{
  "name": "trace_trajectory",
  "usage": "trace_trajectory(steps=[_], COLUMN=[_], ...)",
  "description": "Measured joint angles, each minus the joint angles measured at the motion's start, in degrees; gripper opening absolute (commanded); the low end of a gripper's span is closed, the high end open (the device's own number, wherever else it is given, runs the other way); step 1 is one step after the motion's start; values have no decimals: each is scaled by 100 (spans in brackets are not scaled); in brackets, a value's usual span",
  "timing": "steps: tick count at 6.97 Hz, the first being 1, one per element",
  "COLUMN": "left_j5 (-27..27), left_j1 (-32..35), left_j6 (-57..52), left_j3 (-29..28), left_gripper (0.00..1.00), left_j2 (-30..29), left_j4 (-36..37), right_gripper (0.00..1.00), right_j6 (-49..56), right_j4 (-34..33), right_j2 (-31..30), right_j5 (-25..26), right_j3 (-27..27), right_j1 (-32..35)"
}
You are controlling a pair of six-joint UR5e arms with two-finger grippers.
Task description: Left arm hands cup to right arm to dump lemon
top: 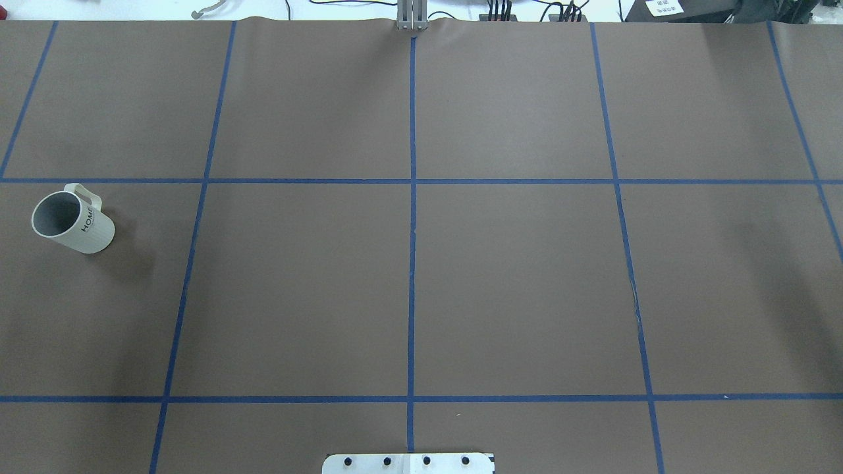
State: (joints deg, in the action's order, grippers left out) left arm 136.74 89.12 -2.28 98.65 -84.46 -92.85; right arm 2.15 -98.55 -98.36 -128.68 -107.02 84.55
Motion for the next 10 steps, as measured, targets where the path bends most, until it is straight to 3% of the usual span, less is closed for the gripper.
trace_trajectory(steps=[3,6,10], left_j5=[-20,-3,14], left_j1=[0,0,-9], left_j6=[7,74,71], left_j3=[45,148,186], left_gripper=[100,100,100], left_j2=[24,-53,-454], left_j4=[8,-36,-1402], right_gripper=[100,100,100], right_j6=[-26,-90,-199], right_j4=[258,1337,2938], right_j2=[1,34,234], right_j5=[-20,-22,-78], right_j3=[20,49,27], right_j1=[0,-15,-479])
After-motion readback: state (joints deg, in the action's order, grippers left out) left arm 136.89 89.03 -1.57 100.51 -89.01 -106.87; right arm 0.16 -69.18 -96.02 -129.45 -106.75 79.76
